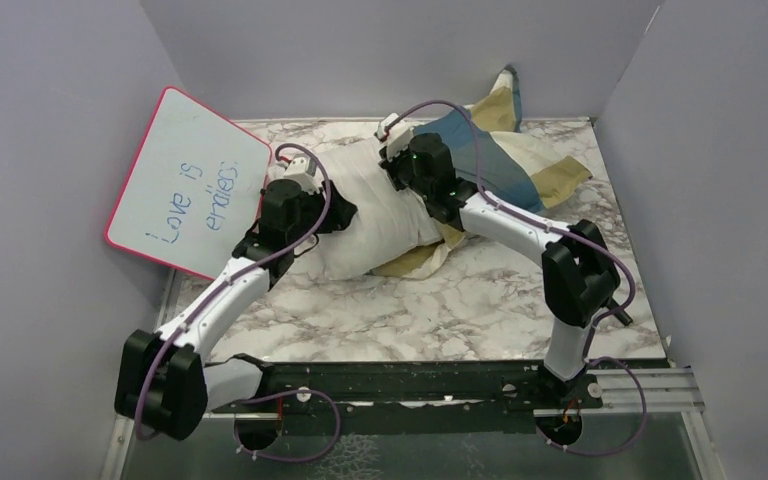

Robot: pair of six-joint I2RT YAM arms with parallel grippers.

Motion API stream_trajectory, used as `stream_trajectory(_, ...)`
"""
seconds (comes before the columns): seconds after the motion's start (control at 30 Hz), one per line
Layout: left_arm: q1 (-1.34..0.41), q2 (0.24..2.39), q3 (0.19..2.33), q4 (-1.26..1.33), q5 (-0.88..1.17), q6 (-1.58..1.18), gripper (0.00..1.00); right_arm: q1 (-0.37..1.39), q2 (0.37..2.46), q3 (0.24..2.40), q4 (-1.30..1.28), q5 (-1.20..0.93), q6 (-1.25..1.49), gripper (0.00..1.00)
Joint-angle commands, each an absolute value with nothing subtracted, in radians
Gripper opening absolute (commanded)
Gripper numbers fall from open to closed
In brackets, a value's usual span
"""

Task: Put the pillow into the pillowcase
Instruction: Stuff the pillow into the pillowcase.

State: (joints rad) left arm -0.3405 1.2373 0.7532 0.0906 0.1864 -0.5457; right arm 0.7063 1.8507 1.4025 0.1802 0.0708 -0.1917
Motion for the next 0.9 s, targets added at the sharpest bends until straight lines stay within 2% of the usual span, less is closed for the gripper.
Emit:
stream_trajectory(0.0,-0.425,1.087,0.832,0.018,0.080,-0.295,0.56,0.677,1.851,1.496,0.190,-0.141,-0.233,0.03)
stream_trajectory(0.17,-0.486,0.994,0.780,0.007,0.040,-0.168,0.56,0.664,1.871,1.539,0.182,-0.298,-0.287,0.06)
stream_trajectory(0.3,-0.554,0.978,0.749,0.040,0.034,-0.088,0.55,0.666,1.893,1.570,0.132,-0.423,-0.284,0.00)
stream_trajectory(0.4,-0.586,0.980,0.737,0.062,0.028,-0.037,0.56,0.672,1.902,1.551,0.139,-0.460,-0.277,0.02)
stream_trajectory(0.47,-0.595,0.983,0.735,0.063,0.036,0.011,0.56,0.672,1.897,1.546,0.132,-0.443,-0.254,0.10)
stream_trajectory(0.53,-0.597,0.987,0.737,0.063,0.075,0.096,0.58,0.671,1.875,1.546,0.117,-0.344,-0.192,0.22)
stream_trajectory(0.63,-0.597,1.003,0.746,0.063,0.117,0.231,0.63,0.664,1.801,1.528,0.061,-0.230,-0.006,0.35)
stream_trajectory(0.73,-0.604,1.033,0.754,0.082,0.125,0.350,0.69,0.662,1.713,1.439,0.013,-0.205,0.202,0.44)
stream_trajectory(0.87,-0.608,1.101,0.786,0.081,0.143,0.455,0.76,0.660,1.612,1.327,-0.062,-0.151,0.340,0.51)
